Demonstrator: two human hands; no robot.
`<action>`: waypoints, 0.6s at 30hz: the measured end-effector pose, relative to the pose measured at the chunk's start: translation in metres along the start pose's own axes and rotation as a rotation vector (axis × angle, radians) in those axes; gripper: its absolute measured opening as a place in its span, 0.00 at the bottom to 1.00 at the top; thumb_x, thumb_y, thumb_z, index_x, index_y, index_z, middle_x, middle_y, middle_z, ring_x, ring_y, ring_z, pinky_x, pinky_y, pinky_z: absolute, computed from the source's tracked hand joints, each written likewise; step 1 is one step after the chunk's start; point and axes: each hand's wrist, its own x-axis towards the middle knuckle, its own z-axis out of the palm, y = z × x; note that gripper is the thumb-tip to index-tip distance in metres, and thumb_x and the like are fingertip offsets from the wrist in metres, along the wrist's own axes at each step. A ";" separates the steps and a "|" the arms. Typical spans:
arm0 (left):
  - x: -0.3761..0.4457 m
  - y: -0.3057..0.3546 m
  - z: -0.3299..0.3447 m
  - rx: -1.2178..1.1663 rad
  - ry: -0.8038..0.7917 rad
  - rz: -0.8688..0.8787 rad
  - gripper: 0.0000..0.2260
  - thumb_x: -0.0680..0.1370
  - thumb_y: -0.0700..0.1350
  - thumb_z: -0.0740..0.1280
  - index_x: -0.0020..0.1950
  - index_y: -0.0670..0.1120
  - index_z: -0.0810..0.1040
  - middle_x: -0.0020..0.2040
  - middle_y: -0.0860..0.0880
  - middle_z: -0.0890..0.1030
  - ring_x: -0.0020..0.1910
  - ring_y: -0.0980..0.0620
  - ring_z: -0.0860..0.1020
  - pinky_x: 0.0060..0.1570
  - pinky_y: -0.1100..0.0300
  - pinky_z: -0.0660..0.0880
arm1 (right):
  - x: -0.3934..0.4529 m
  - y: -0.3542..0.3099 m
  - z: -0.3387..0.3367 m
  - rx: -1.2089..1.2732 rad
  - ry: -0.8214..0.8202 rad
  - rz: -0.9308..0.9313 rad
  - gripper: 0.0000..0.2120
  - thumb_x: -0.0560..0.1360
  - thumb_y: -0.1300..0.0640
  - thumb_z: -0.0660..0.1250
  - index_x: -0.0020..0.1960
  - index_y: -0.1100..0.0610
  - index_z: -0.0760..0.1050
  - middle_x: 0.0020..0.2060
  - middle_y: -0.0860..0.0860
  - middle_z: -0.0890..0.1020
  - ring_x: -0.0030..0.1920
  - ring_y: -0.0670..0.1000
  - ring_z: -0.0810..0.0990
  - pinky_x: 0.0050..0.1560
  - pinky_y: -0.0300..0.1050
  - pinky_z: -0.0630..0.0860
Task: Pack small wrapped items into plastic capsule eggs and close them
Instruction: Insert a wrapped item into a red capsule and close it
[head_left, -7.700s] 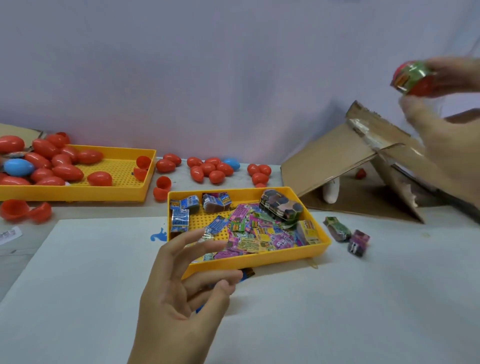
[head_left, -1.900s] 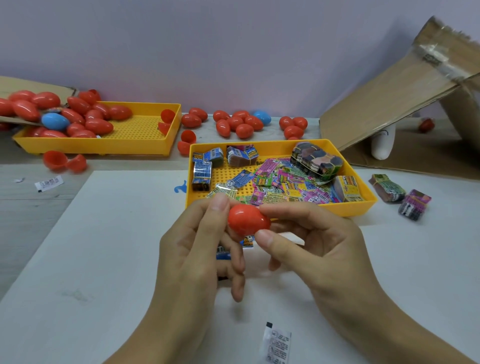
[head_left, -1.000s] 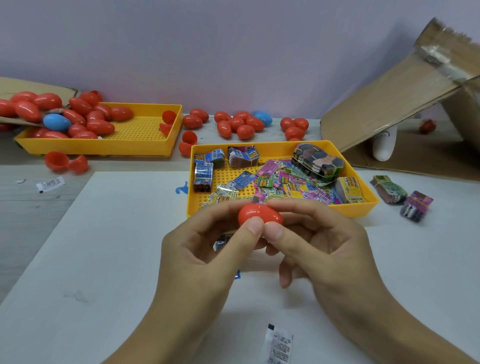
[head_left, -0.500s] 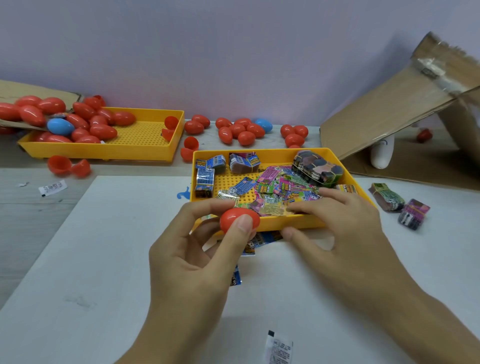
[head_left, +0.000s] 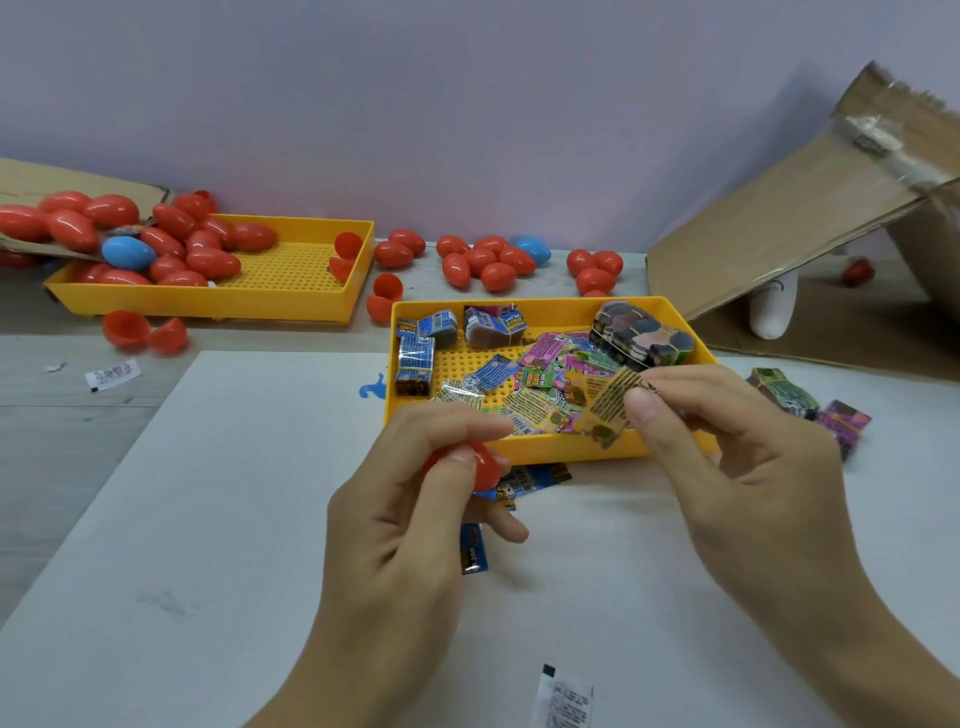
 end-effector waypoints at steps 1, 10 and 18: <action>0.000 0.000 0.000 -0.004 -0.006 -0.004 0.11 0.76 0.45 0.62 0.47 0.50 0.85 0.46 0.44 0.78 0.36 0.42 0.80 0.34 0.55 0.80 | 0.000 0.000 0.000 -0.007 0.002 -0.007 0.02 0.73 0.51 0.73 0.45 0.46 0.81 0.46 0.41 0.84 0.52 0.48 0.82 0.50 0.40 0.75; -0.002 0.002 0.002 0.041 -0.063 -0.043 0.13 0.74 0.53 0.63 0.49 0.50 0.84 0.43 0.48 0.76 0.33 0.47 0.79 0.31 0.52 0.79 | -0.002 -0.008 -0.001 0.148 -0.052 0.070 0.15 0.66 0.42 0.75 0.37 0.55 0.82 0.31 0.53 0.79 0.34 0.60 0.73 0.36 0.55 0.69; -0.002 0.010 0.005 0.070 -0.234 -0.009 0.13 0.73 0.63 0.70 0.43 0.53 0.83 0.42 0.52 0.76 0.35 0.50 0.76 0.28 0.60 0.74 | -0.009 -0.013 0.006 0.261 -0.229 0.171 0.18 0.66 0.40 0.74 0.31 0.54 0.80 0.28 0.52 0.78 0.30 0.57 0.72 0.33 0.50 0.68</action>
